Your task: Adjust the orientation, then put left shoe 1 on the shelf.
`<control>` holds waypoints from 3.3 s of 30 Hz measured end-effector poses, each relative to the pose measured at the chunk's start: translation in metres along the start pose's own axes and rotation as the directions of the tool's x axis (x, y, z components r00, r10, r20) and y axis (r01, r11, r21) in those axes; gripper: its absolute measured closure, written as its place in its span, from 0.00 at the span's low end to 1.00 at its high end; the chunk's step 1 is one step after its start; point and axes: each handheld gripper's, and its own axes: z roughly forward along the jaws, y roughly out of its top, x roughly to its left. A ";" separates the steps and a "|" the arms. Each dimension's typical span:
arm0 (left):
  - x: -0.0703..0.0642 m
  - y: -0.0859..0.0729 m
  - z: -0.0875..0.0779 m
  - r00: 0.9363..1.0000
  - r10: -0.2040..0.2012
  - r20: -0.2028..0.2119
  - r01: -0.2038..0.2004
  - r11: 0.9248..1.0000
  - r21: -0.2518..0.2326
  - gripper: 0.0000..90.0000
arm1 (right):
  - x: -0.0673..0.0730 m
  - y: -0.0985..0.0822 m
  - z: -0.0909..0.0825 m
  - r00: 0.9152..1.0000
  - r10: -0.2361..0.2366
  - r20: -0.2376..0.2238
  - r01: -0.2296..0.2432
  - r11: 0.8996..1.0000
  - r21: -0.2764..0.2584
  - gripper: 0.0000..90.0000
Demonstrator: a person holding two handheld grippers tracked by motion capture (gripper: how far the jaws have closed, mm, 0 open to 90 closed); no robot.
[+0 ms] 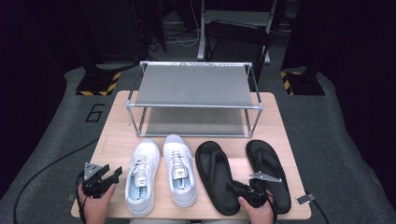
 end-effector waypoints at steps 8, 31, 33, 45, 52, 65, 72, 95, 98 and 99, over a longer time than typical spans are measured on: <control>-0.001 0.000 0.000 1.000 0.005 -0.001 -0.005 1.000 -0.005 0.47 | -0.003 0.000 -0.001 0.999 0.050 -0.018 -0.050 0.999 0.019 0.64; -0.001 0.001 -0.001 1.000 0.007 -0.001 -0.007 1.000 -0.006 0.47 | 0.004 -0.002 -0.007 0.996 0.091 -0.026 -0.092 0.995 -0.030 0.74; -0.001 0.001 -0.001 1.000 0.006 -0.001 -0.006 1.000 -0.007 0.47 | 0.004 -0.002 -0.007 0.996 0.086 -0.032 -0.087 0.996 -0.034 0.74; 0.001 0.000 0.000 1.000 0.007 -0.007 -0.007 1.000 -0.012 0.47 | 0.004 -0.001 -0.009 0.991 0.130 -0.032 -0.132 0.990 -0.051 0.75; 0.002 -0.001 0.001 1.000 0.004 -0.014 -0.004 1.000 -0.021 0.47 | -0.001 0.002 -0.011 0.985 0.171 -0.037 -0.173 0.983 -0.057 0.75; -0.001 0.000 -0.003 1.000 0.013 -0.003 -0.013 1.000 -0.017 0.47 | 0.000 0.017 -0.017 0.980 0.191 -0.051 -0.196 0.973 -0.120 0.75; -0.001 0.001 -0.001 1.000 0.004 -0.007 -0.005 0.999 -0.033 0.47 | 0.000 0.030 -0.013 0.975 0.217 -0.045 -0.221 0.966 -0.131 0.75; 0.001 0.002 -0.002 1.000 0.007 0.008 -0.007 1.000 -0.030 0.47 | 0.005 0.081 0.034 0.972 0.233 -0.021 -0.233 0.958 -0.166 0.75; 0.001 0.001 -0.002 1.000 0.004 0.004 -0.004 0.999 -0.042 0.47 | 0.001 0.084 0.040 0.971 0.239 -0.019 -0.239 0.956 -0.168 0.75; 0.001 0.001 -0.002 1.000 0.005 0.005 -0.005 0.999 -0.040 0.47 | 0.000 0.086 0.042 0.969 0.247 -0.026 -0.247 0.953 -0.178 0.75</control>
